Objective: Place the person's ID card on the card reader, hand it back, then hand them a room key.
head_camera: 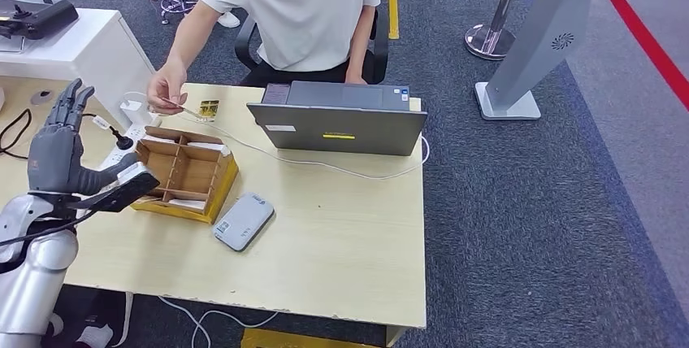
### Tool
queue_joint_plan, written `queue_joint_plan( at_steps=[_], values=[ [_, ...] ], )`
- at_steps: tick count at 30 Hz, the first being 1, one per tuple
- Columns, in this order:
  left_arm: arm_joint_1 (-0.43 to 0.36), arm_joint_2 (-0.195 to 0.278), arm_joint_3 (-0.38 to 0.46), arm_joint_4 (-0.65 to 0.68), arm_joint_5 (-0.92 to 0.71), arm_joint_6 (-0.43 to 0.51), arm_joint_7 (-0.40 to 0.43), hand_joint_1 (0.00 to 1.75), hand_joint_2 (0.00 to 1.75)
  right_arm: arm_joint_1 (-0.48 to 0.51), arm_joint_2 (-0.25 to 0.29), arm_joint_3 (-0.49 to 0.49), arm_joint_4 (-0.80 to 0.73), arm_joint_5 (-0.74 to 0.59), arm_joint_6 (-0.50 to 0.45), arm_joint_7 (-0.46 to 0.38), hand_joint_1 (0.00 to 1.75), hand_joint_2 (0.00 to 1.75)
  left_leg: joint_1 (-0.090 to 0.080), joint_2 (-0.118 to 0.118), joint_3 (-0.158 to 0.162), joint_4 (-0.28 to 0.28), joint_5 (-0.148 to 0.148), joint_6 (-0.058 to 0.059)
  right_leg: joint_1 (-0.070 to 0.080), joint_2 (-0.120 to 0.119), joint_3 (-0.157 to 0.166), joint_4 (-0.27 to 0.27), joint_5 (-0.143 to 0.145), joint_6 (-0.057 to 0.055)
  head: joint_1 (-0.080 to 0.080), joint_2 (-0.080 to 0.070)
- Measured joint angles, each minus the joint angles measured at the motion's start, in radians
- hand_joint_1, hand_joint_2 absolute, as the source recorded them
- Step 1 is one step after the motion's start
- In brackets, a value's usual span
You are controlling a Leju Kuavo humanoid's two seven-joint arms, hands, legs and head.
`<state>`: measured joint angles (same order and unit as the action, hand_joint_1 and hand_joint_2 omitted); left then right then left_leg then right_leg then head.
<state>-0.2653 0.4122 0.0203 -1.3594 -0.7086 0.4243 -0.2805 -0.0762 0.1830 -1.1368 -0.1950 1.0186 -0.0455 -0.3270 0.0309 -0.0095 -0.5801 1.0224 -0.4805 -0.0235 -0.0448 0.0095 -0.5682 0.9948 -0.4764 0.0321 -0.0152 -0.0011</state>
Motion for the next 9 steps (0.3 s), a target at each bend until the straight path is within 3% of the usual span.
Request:
queue_joint_plan(
  at_steps=[2, 5, 8, 9],
  values=[
    [0.113, 0.003, 0.105, -0.063, 0.186, -0.075, -0.073, 0.0, 1.75, 0.002, -0.004, -0.014, -0.001, -0.019, -0.002, -0.008, 0.0, 0.0, 0.0, 0.005, 0.002, -0.001, -0.002, -0.001, 0.0, 0.004, 0.0, 0.0, -0.001, 0.0, 0.0, 0.0],
    [0.257, -0.025, 0.331, -0.116, 0.416, -0.248, -0.21, 0.0, 1.75, 0.011, -0.01, -0.034, -0.002, -0.033, -0.006, -0.011, 0.0, 0.0, 0.0, 0.008, 0.004, -0.001, -0.004, -0.001, 0.0, 0.007, -0.001, -0.001, -0.003, 0.0, -0.001, 0.0],
    [0.315, -0.065, 0.527, -0.128, 0.466, -0.357, -0.254, 0.0, 1.75, 0.015, -0.014, -0.046, -0.005, -0.035, -0.012, -0.011, 0.0, 0.0, 0.001, 0.004, 0.003, -0.001, -0.004, 0.0, 0.001, 0.003, 0.0, -0.001, -0.004, 0.0, -0.001, 0.0],
    [0.32, -0.071, 0.555, -0.13, 0.472, -0.371, -0.253, 0.0, 1.75, 0.014, -0.015, -0.048, -0.005, -0.035, -0.014, -0.011, 0.0, 0.0, 0.001, 0.003, 0.002, -0.001, -0.004, 0.0, 0.001, 0.001, 0.001, -0.001, -0.005, 0.0, -0.001, 0.0]
  ],
)
